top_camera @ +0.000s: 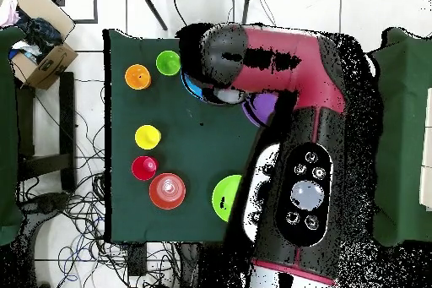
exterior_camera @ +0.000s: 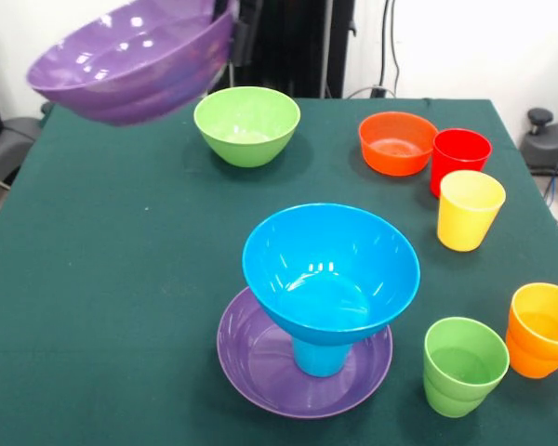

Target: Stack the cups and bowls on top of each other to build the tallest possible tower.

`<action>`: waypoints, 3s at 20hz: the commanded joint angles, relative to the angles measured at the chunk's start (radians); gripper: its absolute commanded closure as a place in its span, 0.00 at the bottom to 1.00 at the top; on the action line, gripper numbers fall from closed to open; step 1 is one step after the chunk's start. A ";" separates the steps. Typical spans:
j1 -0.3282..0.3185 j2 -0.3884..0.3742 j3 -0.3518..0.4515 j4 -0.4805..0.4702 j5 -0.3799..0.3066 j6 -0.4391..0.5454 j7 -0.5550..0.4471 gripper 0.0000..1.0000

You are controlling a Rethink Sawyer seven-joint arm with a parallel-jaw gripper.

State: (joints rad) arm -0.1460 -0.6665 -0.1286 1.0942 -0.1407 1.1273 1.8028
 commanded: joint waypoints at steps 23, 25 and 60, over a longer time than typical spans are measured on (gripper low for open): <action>0.200 0.196 0.066 -0.437 -0.100 0.207 -0.018 1.00; 0.218 0.220 0.049 -0.505 -0.120 0.238 -0.030 1.00; 0.436 0.283 -0.243 -0.233 -0.282 -0.016 0.133 1.00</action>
State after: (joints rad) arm 0.2831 -0.4631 -0.3983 0.7313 -0.3755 1.1333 1.8036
